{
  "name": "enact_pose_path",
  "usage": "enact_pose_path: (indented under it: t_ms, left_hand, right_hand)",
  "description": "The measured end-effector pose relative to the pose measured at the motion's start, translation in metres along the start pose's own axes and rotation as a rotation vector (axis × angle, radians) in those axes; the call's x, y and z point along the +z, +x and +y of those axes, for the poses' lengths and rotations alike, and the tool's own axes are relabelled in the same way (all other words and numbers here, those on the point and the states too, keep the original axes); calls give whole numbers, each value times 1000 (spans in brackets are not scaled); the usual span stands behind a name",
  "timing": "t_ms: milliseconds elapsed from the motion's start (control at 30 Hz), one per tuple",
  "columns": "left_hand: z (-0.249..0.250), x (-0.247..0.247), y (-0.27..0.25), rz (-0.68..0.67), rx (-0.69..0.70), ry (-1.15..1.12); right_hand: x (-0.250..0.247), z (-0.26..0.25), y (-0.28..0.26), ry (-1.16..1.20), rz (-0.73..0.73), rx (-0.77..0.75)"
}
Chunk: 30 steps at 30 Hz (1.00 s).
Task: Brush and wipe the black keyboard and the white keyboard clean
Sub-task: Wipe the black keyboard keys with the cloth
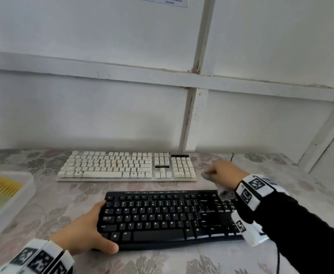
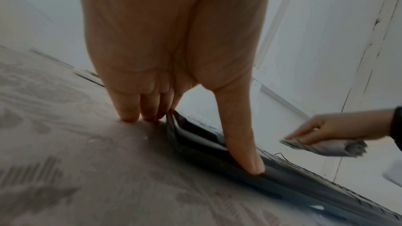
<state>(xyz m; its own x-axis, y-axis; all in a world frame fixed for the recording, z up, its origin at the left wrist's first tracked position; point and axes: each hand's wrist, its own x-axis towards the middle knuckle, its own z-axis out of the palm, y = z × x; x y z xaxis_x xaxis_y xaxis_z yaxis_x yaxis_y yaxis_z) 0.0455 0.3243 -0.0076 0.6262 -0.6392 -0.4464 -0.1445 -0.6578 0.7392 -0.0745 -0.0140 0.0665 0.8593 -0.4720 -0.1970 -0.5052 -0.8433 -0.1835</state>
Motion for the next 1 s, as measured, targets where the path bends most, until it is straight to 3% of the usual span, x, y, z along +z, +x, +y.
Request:
enact_pose_path:
  t_ms: [167,300,400,633,800,1000]
  left_hand:
    - [2,0,-3,9,-19,24]
    - [7,1,-3,65,-30,68]
    - [7,2,-2,78,-35,113]
    - [5,2,-4,82,-4,79]
    - [1,2,-3,67,19,13]
    - [-2,3,-2,66,15,10]
  right_hand:
    - [35,-129,-2,84,-56,-370]
    - [61,-189,2,-15,-96,-498]
    - [69,-212,3,-131,-82,-515]
    - [83,-211,-1,-226,-56,-490]
    - [75,-181,-2,-75,-89,-387]
    - [66,-134,-10,-113,-91,-358]
